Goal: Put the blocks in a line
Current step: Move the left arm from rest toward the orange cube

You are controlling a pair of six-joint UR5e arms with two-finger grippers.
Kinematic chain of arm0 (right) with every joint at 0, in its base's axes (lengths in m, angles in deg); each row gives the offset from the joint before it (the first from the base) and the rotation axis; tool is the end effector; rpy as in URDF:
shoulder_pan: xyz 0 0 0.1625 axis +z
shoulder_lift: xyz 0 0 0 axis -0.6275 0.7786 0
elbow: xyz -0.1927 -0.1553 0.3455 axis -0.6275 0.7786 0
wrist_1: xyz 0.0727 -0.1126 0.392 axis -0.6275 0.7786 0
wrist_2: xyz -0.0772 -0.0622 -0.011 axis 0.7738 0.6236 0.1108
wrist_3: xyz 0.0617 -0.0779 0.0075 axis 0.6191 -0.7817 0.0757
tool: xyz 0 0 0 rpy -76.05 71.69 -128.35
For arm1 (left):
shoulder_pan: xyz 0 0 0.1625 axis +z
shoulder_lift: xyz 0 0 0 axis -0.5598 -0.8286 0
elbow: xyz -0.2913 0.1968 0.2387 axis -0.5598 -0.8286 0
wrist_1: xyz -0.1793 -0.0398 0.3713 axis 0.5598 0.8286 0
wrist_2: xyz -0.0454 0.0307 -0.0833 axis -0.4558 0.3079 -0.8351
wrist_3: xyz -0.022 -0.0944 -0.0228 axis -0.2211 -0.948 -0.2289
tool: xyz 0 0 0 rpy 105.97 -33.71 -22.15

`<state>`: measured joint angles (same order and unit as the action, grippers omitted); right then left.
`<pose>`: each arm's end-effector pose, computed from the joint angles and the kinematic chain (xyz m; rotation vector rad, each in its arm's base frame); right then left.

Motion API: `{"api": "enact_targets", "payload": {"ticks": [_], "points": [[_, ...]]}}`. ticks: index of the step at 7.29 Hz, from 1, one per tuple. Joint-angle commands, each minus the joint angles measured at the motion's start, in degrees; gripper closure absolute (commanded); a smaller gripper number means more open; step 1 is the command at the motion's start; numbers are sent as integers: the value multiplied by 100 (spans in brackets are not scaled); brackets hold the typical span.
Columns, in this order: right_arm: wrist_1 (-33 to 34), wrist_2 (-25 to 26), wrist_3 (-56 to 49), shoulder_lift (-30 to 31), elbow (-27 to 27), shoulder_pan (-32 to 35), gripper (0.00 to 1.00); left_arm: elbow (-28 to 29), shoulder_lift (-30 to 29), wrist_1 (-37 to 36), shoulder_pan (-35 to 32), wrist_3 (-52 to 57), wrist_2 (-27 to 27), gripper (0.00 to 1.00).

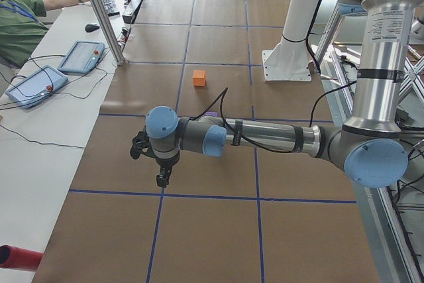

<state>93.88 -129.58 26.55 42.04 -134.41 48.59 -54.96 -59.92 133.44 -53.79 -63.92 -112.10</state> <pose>0.0442 -0.4514 0.6177 0.0476 -0.7694 -0.0355 -0.0407 -0.5337 0.5914 0.1899 0.8133 0.1476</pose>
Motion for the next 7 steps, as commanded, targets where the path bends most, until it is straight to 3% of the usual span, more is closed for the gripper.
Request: {"api": "enact_targets", "payload": {"ticks": [1,3,5,7], "points": [[0,0,0,0,-7,0,0,-255,-381,-32,449,-61,2,0],[0,0,0,0,2,0,0,-449,-747,-6,1036,-998,-7,0],[0,0,0,0,2,0,0,-521,-1536,11,1897,-3110,28,0],[0,0,0,0,-7,0,0,-486,-2347,20,3117,-4492,755,0]]}}
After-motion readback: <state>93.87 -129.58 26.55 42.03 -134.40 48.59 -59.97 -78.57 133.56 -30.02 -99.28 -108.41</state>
